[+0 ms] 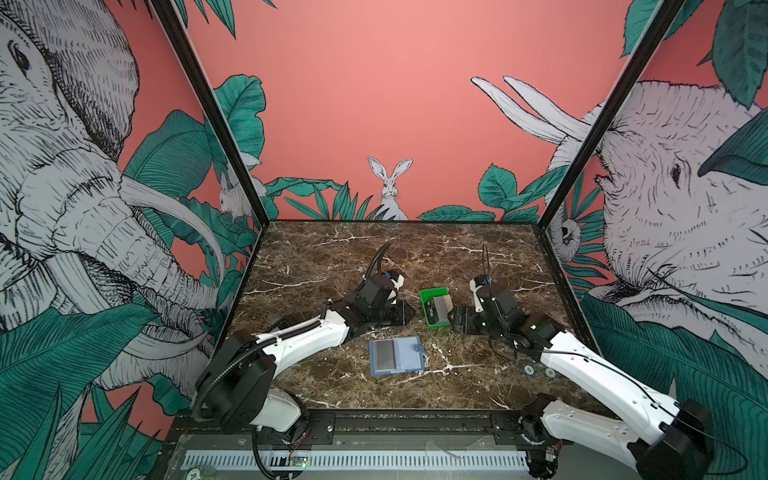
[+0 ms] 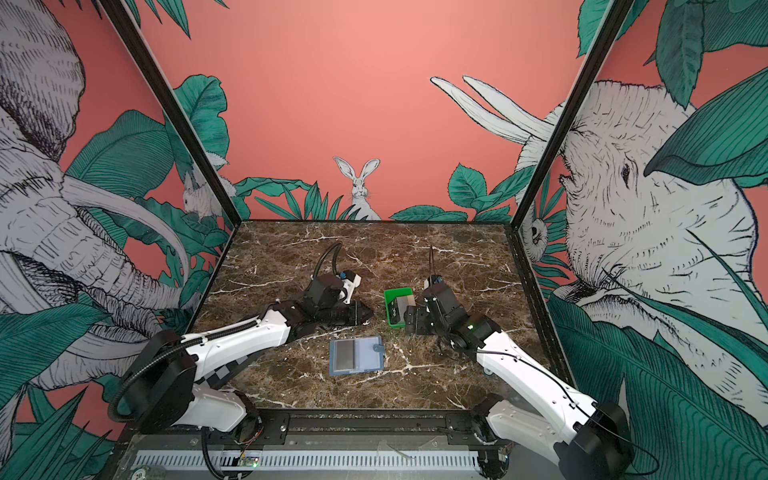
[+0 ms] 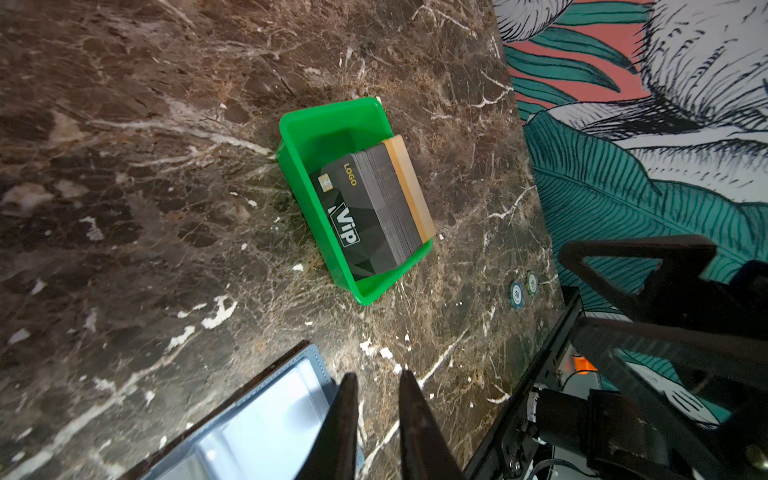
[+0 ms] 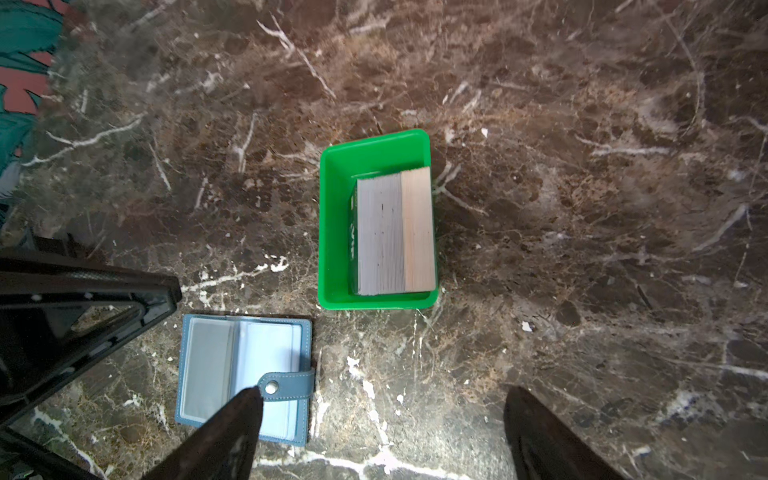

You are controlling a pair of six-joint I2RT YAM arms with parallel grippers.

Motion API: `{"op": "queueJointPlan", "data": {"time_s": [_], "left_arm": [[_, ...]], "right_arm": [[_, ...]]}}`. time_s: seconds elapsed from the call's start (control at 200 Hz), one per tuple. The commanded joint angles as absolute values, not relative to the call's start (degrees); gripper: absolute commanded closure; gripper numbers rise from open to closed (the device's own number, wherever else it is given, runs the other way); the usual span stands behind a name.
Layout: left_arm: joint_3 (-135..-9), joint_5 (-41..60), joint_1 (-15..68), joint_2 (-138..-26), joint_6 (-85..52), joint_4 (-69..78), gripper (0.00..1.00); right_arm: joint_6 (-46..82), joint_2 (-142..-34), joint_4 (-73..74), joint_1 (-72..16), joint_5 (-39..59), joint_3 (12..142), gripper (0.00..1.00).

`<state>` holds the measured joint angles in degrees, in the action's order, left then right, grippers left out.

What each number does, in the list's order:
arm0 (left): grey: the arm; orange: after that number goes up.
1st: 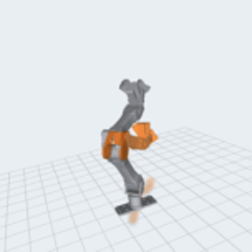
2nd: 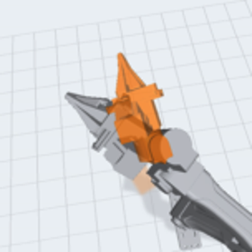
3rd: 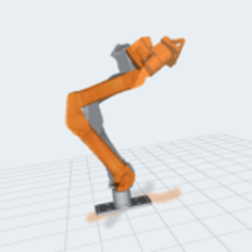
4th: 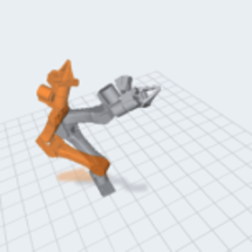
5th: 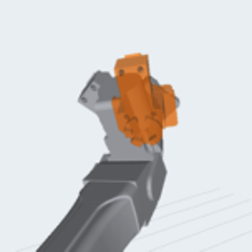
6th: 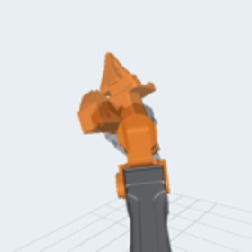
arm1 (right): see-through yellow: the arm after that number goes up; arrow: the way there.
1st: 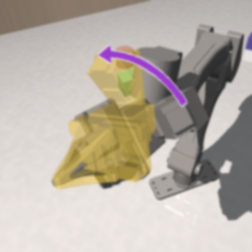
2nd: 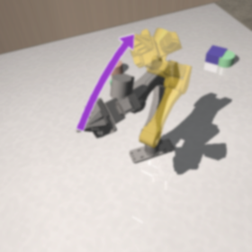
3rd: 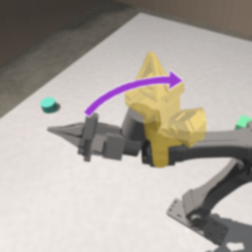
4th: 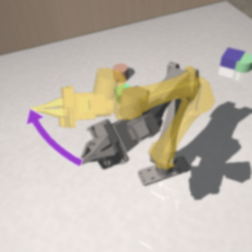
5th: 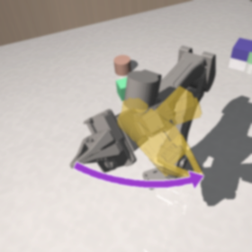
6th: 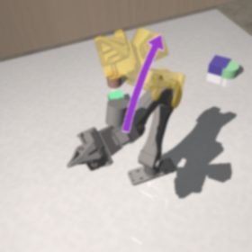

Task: Put the credit cards into the card holder

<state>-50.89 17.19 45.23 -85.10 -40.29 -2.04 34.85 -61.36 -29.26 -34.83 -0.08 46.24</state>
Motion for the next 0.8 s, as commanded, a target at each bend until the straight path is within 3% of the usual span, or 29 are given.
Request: {"op": "queueJointPlan", "data": {"time_s": [0.0, 0.405, 0.79], "left_arm": [[-55.6, 18.09, 45.28, -89.06, -36.85, -5.0, 0.8], [-67.6, 23.99, 43.89, -103.74, -32.81, -6.19, 0.83], [-71.33, 26.88, 42.54, -109.09, -30.4, -7.52, 0.85]], "right_arm": [[31.58, -64.25, -27.51, -32.39, 5.82, 48.54, 0.15], [27.95, -74.19, -24.72, -28.06, 9.11, 51.42, 0.1], [26.67, -81.09, -23.55, -27.28, 10.3, 53.52, 0.1]]}}
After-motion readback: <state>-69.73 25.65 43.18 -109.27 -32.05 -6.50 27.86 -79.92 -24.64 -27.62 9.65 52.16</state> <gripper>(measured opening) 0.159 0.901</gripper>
